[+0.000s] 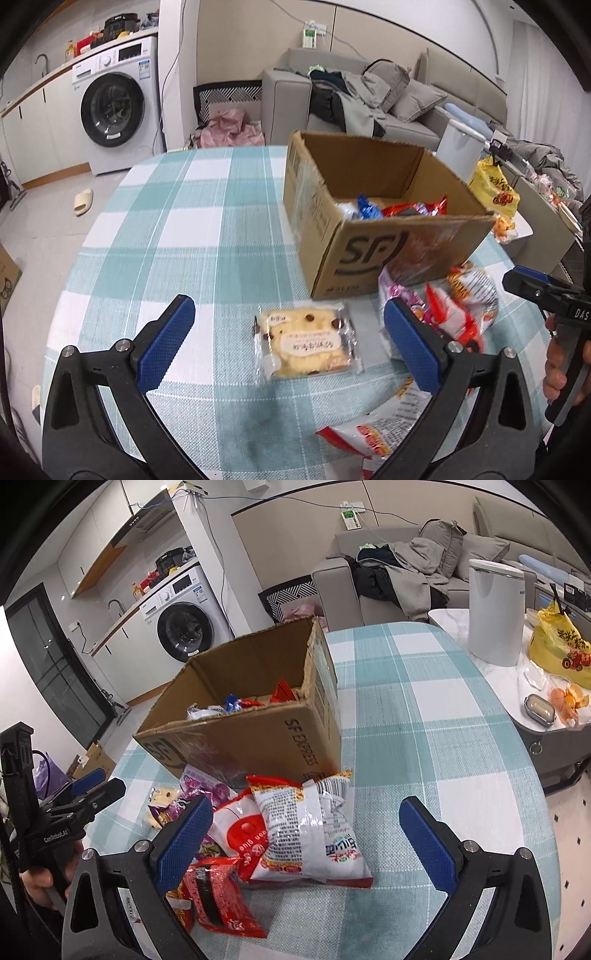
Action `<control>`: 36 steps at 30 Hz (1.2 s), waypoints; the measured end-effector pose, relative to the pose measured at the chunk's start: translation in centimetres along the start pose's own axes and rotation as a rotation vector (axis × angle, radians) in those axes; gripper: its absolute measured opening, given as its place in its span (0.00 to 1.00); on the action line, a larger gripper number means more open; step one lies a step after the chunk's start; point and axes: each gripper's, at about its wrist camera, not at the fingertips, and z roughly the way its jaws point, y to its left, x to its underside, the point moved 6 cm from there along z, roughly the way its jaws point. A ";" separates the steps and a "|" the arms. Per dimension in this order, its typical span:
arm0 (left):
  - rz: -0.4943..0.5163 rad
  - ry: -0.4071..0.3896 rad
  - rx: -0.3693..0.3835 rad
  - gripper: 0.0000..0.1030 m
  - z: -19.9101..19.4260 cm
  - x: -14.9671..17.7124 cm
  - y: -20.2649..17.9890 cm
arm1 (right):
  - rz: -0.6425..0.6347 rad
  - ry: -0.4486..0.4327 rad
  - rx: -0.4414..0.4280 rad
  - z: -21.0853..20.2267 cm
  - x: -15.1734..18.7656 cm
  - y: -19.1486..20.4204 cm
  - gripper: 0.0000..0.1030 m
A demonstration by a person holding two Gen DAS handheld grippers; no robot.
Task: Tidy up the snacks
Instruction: 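Withdraw both open tools from the box toward the snack pile, then grasp the cream bun pack with left tool while right tool grasps white chip bag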
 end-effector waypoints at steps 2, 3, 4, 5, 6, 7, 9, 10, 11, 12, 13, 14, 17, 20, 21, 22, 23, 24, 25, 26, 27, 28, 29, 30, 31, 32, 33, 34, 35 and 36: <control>-0.001 0.019 0.001 0.99 0.7 0.4 0.0 | 0.003 0.012 -0.003 0.3 0.3 -0.2 1.00; 0.000 0.025 0.002 0.99 1.0 0.6 0.1 | 0.004 0.022 -0.004 0.4 0.5 -0.3 1.00; 0.002 0.033 0.001 0.99 1.4 0.8 0.2 | 0.003 0.030 -0.006 0.6 0.7 -0.3 1.00; 0.004 0.045 0.000 0.99 1.8 0.9 0.2 | 0.001 0.037 -0.009 0.7 0.8 -0.3 1.00; 0.005 0.057 0.000 0.99 2.2 1.1 0.2 | -0.001 0.045 -0.009 0.9 1.0 -0.3 1.00; 0.005 0.072 0.002 0.99 2.7 1.4 0.3 | -0.004 0.050 -0.008 1.0 1.1 -0.3 1.00; 0.004 0.098 0.007 0.99 3.5 1.8 0.3 | -0.016 0.061 -0.006 1.3 1.3 -0.2 1.00; 0.003 0.109 0.007 0.99 4.0 2.0 0.4 | -0.020 0.066 -0.004 1.5 1.4 -0.2 1.00; 0.002 0.121 0.007 0.99 4.4 2.2 0.4 | -0.024 0.072 -0.002 1.6 1.5 -0.1 1.00; 0.004 0.136 0.007 0.99 4.9 2.4 0.4 | -0.028 0.082 -0.001 1.9 1.7 -0.1 1.00; 0.006 0.145 0.006 0.99 5.2 2.6 0.4 | -0.030 0.087 0.001 2.1 1.7 -0.1 1.00; 0.009 0.157 0.002 0.99 5.6 2.8 0.4 | -0.030 0.090 0.002 2.3 1.8 -0.1 1.00; 0.011 0.181 -0.003 0.99 6.7 3.1 0.6 | -0.029 0.101 0.005 2.7 1.9 -0.2 1.00; 0.009 0.198 -0.006 0.99 7.5 3.3 0.7 | -0.031 0.117 -0.001 3.1 2.1 -0.4 1.00; 0.009 0.203 -0.002 0.99 7.7 3.3 0.6 | -0.032 0.120 -0.003 3.2 2.2 -0.5 0.99; 0.008 0.208 -0.001 0.99 8.0 3.3 0.7 | -0.033 0.122 -0.005 3.4 2.2 -0.5 0.99; 0.007 0.215 -0.001 0.99 8.3 3.3 0.7 | -0.032 0.125 -0.006 3.5 2.2 -0.5 0.99; 0.006 0.219 0.005 0.99 8.6 3.3 0.7 | -0.030 0.130 -0.007 3.8 2.2 -0.6 0.99; 0.005 0.223 0.009 0.99 8.7 3.3 0.7 | -0.027 0.132 -0.008 4.0 2.2 -0.6 0.98; 0.007 0.229 0.009 0.99 8.9 3.2 0.6 | -0.025 0.133 -0.010 4.2 2.1 -0.7 0.96; 0.011 0.234 0.009 0.99 9.1 3.2 0.6 | -0.022 0.135 -0.014 4.4 2.1 -0.7 0.93; 0.015 0.239 0.006 0.99 9.4 3.2 0.6 | -0.020 0.137 -0.016 4.4 2.1 -0.8 0.91; 0.019 0.244 0.004 0.99 9.8 3.1 0.7 | -0.017 0.140 -0.019 4.6 2.0 -0.8 0.86; 0.021 0.250 0.002 0.99 10.0 3.1 0.6 | -0.015 0.142 -0.020 4.7 2.1 -0.8 0.82; 0.024 0.250 -0.002 0.99 10.1 3.1 0.6 | -0.012 0.146 -0.020 4.8 2.1 -0.9 0.81; 0.029 0.251 -0.002 0.99 10.2 3.0 0.5 | -0.011 0.146 -0.021 4.9 2.1 -0.9 0.81; 0.033 0.253 -0.004 0.99 10.3 3.0 0.5 | -0.012 0.145 -0.023 5.0 2.0 -0.9 0.79; 0.036 0.254 -0.006 0.99 10.3 3.0 0.5 | -0.012 0.142 -0.026 5.0 2.0 -0.9 0.77; 0.039 0.256 -0.008 0.99 10.5 2.9 0.5 | -0.010 0.142 -0.031 5.0 2.0 -0.9 0.77; 0.042 0.258 -0.010 0.99 10.7 2.9 0.5 | -0.007 0.142 -0.037 5.1 2.0 -0.9 0.74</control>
